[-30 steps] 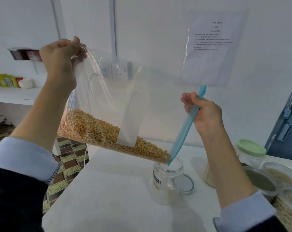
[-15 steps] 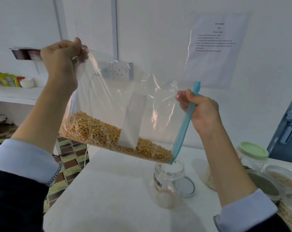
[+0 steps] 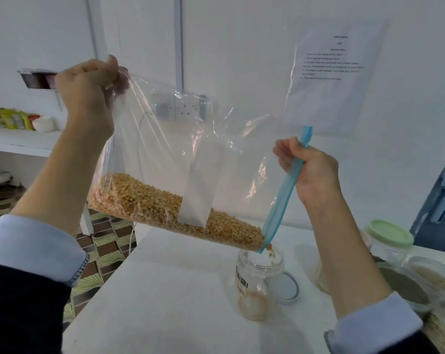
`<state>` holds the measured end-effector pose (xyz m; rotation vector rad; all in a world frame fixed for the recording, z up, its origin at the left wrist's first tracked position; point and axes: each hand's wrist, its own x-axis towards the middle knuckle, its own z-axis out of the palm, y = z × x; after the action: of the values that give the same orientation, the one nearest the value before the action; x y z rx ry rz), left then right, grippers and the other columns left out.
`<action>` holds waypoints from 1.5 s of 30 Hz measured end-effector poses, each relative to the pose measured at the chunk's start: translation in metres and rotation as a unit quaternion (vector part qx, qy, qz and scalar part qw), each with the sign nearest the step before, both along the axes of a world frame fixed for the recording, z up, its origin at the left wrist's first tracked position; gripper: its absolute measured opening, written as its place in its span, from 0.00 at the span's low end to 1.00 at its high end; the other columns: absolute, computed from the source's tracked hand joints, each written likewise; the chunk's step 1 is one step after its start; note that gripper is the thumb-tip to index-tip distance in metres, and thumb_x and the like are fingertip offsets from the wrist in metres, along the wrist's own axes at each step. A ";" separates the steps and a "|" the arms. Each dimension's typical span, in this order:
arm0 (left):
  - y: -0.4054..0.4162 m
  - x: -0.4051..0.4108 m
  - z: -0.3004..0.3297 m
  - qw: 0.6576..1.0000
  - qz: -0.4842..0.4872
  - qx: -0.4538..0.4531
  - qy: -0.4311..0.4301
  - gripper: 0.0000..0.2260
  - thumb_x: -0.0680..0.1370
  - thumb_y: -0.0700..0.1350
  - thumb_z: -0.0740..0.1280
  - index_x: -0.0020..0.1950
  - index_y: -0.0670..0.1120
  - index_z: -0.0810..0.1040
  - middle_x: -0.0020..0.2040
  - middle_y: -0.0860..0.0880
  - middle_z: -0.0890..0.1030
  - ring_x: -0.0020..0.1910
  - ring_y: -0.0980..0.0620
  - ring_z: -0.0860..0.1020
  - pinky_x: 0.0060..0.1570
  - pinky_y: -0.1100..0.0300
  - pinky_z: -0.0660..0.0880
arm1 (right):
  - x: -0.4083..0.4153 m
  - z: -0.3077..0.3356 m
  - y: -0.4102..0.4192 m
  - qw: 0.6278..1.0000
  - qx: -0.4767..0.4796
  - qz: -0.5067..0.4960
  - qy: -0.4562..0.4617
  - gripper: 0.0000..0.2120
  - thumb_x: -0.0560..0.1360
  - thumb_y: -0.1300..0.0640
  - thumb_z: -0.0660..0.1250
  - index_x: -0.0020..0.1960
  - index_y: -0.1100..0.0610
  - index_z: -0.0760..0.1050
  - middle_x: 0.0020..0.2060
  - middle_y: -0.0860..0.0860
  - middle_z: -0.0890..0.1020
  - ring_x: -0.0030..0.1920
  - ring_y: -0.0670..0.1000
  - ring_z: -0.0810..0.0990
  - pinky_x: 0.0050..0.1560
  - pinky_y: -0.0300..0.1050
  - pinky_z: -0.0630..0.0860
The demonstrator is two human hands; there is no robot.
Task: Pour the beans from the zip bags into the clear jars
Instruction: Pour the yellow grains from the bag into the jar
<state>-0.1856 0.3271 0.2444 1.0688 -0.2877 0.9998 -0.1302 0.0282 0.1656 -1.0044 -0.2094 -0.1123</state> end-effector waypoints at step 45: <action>0.012 0.004 -0.010 0.997 0.064 0.033 -0.019 0.15 0.74 0.34 0.67 0.26 0.43 0.75 0.23 0.50 0.75 0.27 0.49 0.72 0.35 0.58 0.69 | -0.015 0.007 0.018 0.999 -0.020 -0.017 -0.023 0.05 0.75 0.64 0.68 0.42 0.65 0.79 0.36 0.55 0.84 0.38 0.53 0.85 0.43 0.41 0.81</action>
<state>-0.1818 0.3395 0.2341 1.1400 -0.2861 1.1331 -0.1455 0.0462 0.1728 -1.0456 -0.2366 -0.1632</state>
